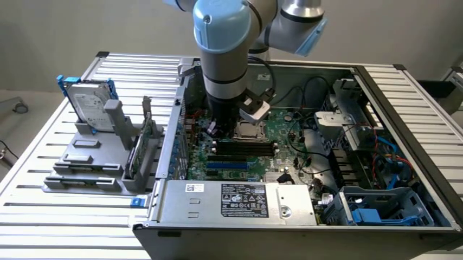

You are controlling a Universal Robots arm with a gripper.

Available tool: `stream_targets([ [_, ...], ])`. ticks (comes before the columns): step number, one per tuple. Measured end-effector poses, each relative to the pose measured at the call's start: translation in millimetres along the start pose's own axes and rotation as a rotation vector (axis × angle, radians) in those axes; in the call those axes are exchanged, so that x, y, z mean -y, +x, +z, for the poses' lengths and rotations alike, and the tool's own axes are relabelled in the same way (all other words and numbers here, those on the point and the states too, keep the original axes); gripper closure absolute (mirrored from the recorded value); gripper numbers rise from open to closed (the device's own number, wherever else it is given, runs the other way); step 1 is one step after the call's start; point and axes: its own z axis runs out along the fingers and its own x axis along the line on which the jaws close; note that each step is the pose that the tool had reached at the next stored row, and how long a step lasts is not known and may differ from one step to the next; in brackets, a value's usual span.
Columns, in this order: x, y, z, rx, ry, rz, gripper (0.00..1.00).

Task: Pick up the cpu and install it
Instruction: 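Install the first cpu locking lever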

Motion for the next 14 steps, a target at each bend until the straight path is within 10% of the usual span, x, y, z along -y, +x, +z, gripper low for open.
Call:
stream_targets([
  [14,2.6,-0.2,7.8,-0.0014,-0.0015,0.0,0.89],
])
